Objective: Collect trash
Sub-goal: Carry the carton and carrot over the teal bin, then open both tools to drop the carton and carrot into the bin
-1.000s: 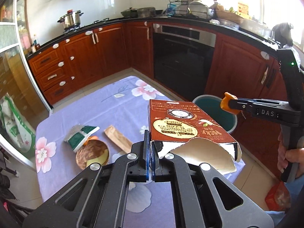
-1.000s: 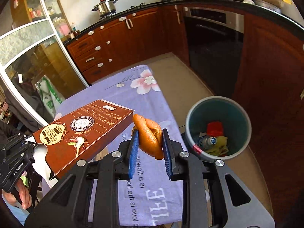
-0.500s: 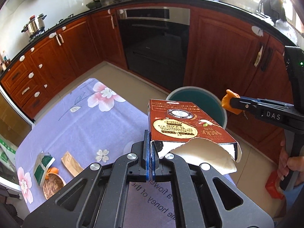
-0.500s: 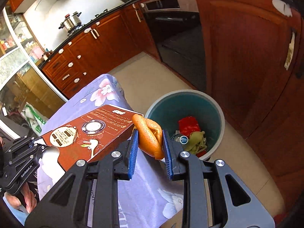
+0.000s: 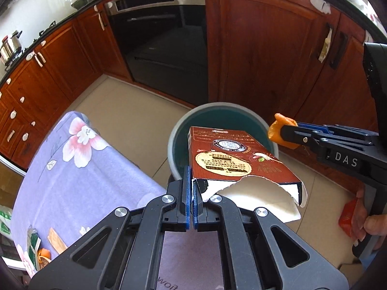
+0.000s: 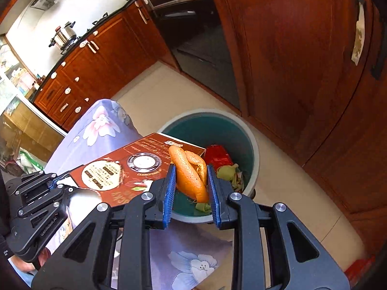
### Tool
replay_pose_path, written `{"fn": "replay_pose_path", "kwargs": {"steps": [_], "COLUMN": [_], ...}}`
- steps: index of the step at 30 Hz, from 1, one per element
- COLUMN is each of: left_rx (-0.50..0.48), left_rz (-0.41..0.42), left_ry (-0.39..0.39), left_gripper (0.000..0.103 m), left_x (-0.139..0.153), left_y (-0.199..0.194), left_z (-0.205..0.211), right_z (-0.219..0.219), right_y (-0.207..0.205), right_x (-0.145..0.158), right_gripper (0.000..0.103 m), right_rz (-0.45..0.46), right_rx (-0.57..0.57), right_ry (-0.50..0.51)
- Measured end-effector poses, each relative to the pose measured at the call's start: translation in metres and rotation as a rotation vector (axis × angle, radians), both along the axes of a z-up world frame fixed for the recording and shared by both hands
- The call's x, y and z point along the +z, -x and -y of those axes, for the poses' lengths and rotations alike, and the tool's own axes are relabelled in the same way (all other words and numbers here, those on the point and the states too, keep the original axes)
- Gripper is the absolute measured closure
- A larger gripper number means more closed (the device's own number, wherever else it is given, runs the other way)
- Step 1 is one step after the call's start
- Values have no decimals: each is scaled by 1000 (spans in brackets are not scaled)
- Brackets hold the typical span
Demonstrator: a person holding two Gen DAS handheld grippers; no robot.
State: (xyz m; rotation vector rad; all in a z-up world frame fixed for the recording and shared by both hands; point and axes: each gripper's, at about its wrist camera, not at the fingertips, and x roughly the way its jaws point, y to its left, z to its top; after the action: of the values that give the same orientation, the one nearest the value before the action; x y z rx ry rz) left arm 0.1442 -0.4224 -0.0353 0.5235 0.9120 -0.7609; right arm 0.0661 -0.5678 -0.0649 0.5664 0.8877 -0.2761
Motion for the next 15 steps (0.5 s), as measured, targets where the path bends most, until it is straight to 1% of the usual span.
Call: {"fn": "replay_pose_path", "kwargs": {"steps": [4, 11, 15], "left_rx": [-12, -21, -25], "left_rz": [-36, -79, -98], "left_ry": [-1, -26, -27], "left_gripper": [101, 100, 97], "left_x": [-14, -38, -46], "left_y": [-6, -19, -26], "left_z": [16, 31, 37], "right_z": [9, 21, 22], "right_y": [-7, -23, -31], "right_x": [-11, -26, -31], "right_gripper": [78, 78, 78], "right_rz": [-27, -61, -73], "right_rx": [-11, -16, -19], "right_ry": [-8, -14, -16]}}
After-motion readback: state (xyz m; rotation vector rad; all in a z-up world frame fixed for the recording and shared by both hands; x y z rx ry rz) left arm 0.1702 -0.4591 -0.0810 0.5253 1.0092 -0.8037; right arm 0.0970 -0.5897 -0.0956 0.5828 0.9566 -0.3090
